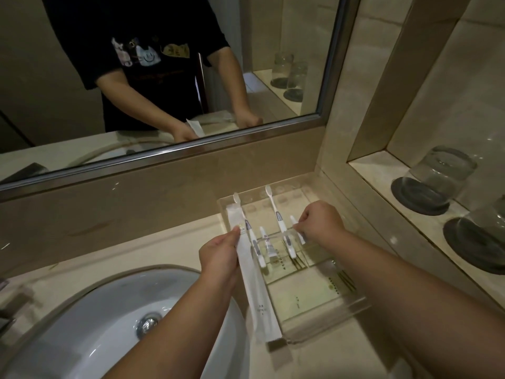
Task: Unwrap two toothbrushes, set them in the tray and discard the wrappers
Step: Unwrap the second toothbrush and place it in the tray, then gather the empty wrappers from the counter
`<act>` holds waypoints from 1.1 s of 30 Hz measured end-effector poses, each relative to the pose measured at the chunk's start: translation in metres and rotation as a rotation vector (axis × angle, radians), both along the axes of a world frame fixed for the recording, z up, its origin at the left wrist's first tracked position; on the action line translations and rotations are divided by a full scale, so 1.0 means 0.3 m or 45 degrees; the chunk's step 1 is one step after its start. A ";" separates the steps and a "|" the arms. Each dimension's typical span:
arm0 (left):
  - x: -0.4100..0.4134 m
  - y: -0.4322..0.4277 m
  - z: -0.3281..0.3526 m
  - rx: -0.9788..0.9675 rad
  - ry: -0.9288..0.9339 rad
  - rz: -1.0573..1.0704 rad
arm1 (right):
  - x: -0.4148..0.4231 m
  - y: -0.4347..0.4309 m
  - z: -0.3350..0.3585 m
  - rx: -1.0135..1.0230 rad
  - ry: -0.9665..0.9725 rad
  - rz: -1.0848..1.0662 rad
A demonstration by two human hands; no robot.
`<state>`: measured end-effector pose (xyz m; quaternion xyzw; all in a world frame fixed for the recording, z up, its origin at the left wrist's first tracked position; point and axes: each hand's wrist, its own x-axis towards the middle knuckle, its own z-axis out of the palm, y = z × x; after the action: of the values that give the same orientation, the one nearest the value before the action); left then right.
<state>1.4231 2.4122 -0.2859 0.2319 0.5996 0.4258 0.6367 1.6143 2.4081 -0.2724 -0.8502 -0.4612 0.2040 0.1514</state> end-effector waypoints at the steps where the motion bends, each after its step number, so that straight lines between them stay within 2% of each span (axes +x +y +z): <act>1: 0.002 -0.003 0.006 0.007 -0.004 -0.010 | -0.002 -0.003 0.002 -0.005 0.021 -0.021; 4: 0.010 -0.017 0.027 0.025 0.017 -0.049 | -0.008 -0.017 0.009 0.000 0.051 -0.070; 7: 0.013 -0.036 0.053 0.046 0.019 -0.074 | -0.017 -0.054 0.053 0.160 0.135 -0.122; 8: 0.016 -0.045 0.065 0.062 0.015 -0.092 | -0.023 -0.075 0.081 0.229 0.280 -0.154; 9: 0.023 -0.056 0.078 0.079 0.014 -0.117 | -0.029 -0.103 0.116 0.247 0.526 -0.178; 11: 0.055 -0.091 0.105 0.135 0.023 -0.214 | -0.042 -0.176 0.187 0.112 1.048 -0.117; 12: 0.079 -0.115 0.120 0.174 0.042 -0.303 | -0.050 -0.219 0.216 0.039 1.174 -0.034; 13: 0.107 -0.142 0.136 0.214 0.053 -0.410 | -0.056 -0.261 0.239 0.004 1.195 0.048; 16: 0.181 -0.228 0.178 0.293 0.023 -0.692 | -0.056 -0.362 0.273 0.079 0.957 0.121; 18: 0.212 -0.293 0.196 0.318 0.009 -0.858 | -0.023 -0.453 0.272 0.186 0.923 -0.033; 21: 0.227 -0.401 0.175 0.315 0.077 -1.183 | 0.034 -0.607 0.217 0.300 1.022 -0.378; 24: 0.216 -0.512 0.096 0.346 0.461 -1.607 | 0.060 -0.745 0.119 0.280 1.199 -0.793; 26: 0.201 -0.568 0.044 0.420 0.737 -1.743 | 0.054 -0.822 0.061 0.164 1.310 -0.967; 27: 0.193 -0.588 0.023 0.448 0.824 -1.774 | 0.048 -0.855 0.036 0.079 1.290 -0.998; 29: 0.179 -0.611 -0.022 0.499 0.941 -1.809 | 0.032 -0.906 -0.013 -0.033 1.138 -1.022; 33: 0.146 -0.635 -0.096 0.534 1.089 -1.800 | -0.005 -0.945 -0.091 -0.027 0.743 -1.013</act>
<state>1.4668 2.2216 -0.3147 0.8058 0.4115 -0.0937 0.4154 1.6127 2.1245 -0.2997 -0.8693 -0.0371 0.3645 0.3318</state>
